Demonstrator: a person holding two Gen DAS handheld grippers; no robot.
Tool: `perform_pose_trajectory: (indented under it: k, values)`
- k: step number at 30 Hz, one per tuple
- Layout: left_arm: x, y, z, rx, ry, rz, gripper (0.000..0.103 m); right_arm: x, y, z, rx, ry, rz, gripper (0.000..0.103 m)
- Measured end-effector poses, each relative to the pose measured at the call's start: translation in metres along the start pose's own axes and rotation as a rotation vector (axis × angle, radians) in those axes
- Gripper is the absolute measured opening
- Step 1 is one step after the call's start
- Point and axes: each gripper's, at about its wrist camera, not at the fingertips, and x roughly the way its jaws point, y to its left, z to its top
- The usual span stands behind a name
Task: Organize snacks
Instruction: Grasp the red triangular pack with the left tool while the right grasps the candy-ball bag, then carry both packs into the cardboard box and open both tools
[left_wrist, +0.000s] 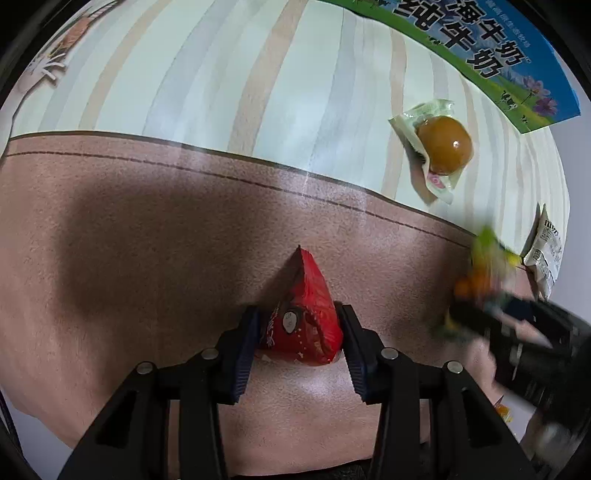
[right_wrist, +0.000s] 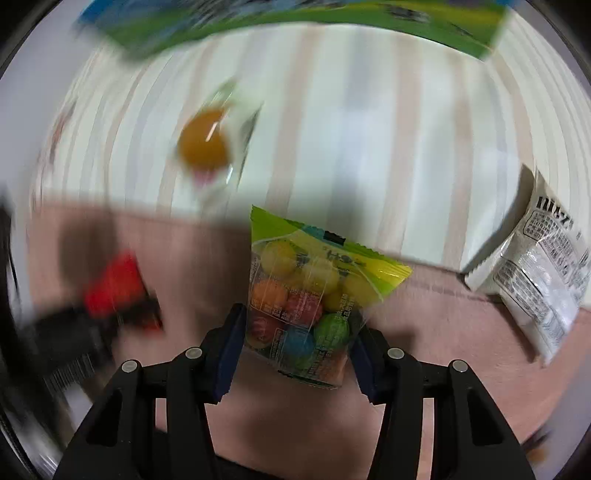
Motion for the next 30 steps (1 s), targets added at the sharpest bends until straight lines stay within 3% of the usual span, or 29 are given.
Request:
perform_pose_trajectory:
  k: [2,5,7,8,11,16,21,25,30]
  values:
    - [0.002,0.001,0.01,-0.003,0.004,-0.001,0.041,0.005,-0.009,-0.006,0.087,0.007,0.074,0.06]
    - [0.005,-0.001,0.014,-0.004,-0.006,0.01,0.041,0.011,-0.031,0.001,0.291,-0.009,0.198,0.075]
    - [0.004,-0.005,0.012,0.002,-0.019,0.019,0.04,0.014,-0.03,0.004,0.32,-0.004,0.19,0.077]
    - [0.004,-0.009,0.011,0.008,-0.026,0.027,0.038,0.014,-0.028,0.005,0.3,-0.002,0.161,0.075]
    - [0.003,-0.021,0.005,0.021,-0.032,0.025,0.036,0.008,-0.016,0.006,0.203,-0.029,0.041,0.052]
    - [-0.026,-0.022,0.0,0.003,-0.045,-0.029,0.036,-0.015,-0.024,-0.01,0.223,-0.078,0.134,0.05]
    - [-0.078,-0.039,0.013,0.017,-0.117,-0.113,0.036,-0.067,-0.043,-0.006,0.236,-0.163,0.247,0.05]
    - [-0.133,-0.062,0.042,0.052,-0.195,-0.188,0.036,-0.128,-0.059,0.031,0.238,-0.275,0.327,0.05]
    - [-0.206,-0.098,0.093,0.143,-0.287,-0.21,0.036,-0.202,-0.077,0.084,0.198,-0.401,0.356,0.05]
